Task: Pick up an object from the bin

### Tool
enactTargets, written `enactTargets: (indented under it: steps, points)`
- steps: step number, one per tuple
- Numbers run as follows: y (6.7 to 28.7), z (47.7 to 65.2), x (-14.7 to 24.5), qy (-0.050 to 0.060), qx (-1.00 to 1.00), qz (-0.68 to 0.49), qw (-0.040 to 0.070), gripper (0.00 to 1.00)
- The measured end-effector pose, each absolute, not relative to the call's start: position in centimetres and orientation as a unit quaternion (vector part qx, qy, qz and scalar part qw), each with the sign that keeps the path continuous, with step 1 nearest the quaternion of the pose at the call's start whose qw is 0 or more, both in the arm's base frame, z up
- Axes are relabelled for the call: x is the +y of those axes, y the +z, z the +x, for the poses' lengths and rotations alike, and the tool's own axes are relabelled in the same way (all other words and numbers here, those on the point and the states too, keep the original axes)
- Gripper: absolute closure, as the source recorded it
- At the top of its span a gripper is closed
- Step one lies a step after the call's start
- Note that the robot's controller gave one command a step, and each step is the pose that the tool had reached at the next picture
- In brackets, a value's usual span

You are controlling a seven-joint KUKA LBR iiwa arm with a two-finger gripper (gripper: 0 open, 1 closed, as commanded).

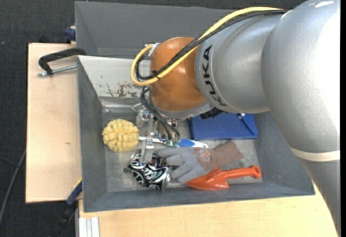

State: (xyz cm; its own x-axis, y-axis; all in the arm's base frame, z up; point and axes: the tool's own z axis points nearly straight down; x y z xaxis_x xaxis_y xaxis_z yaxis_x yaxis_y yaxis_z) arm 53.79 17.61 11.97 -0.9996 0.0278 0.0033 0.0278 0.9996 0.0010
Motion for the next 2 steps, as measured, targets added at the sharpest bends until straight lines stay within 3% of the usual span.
enactTargets:
  steps: [1, 2]
  points:
    - [13.63, 58.48, 15.70, -0.002, -1.000, 0.017, -0.002, 1.00]
    - [13.61, 58.43, 15.75, -0.002, -1.000, 0.017, -0.001, 1.00]
